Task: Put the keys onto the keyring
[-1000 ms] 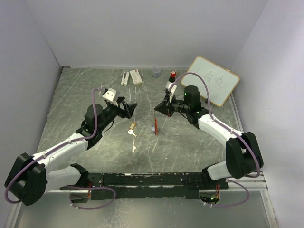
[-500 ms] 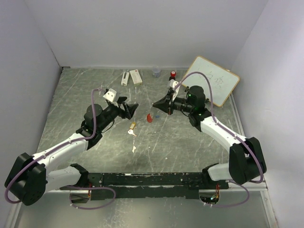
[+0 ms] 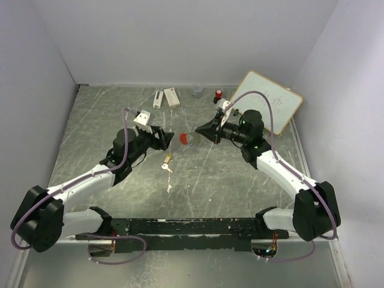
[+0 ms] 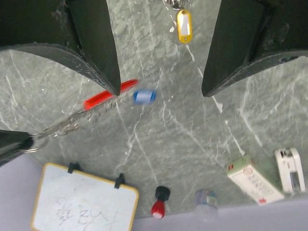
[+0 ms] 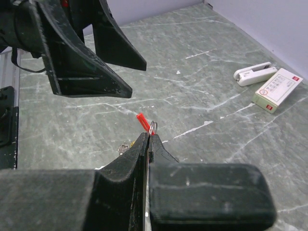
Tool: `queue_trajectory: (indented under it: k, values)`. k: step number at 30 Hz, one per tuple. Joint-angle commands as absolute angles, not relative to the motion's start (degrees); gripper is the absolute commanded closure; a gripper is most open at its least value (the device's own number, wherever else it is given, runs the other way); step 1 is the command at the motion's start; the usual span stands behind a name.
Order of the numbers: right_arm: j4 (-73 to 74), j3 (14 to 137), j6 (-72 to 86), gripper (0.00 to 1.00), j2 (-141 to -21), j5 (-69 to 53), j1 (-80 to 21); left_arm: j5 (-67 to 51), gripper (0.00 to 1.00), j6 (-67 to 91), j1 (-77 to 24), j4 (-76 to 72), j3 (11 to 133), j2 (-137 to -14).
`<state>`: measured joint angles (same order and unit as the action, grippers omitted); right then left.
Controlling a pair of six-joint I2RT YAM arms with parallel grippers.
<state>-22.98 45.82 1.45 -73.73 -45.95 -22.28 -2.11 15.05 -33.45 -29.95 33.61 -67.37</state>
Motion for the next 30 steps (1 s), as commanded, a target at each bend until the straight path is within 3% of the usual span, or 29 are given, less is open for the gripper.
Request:
queue_trajectory:
  k: [1, 7, 16, 30]
  values:
    - [-21.7, 44.5, 1.3, 1.0, -70.4, -42.3, -22.1, 3.0, 0.21, 19.6, -33.0, -23.2, 35.8, -69.4]
    - [-17.7, 44.0, -0.3, 1.0, -68.2, -40.3, -22.1, 4.8, 0.27, 27.9, -33.0, -17.3, 33.0, -70.6]
    - [-18.7, 42.7, 0.2, 1.0, -67.5, -41.1, -22.1, 3.0, 0.25, 39.5, -33.0, -12.9, 28.8, -72.3]
    - [-18.3, 41.9, 0.0, 1.0, -66.0, -40.6, -22.1, -1.1, 0.28, 43.5, -33.0, -21.3, 25.1, -81.6]
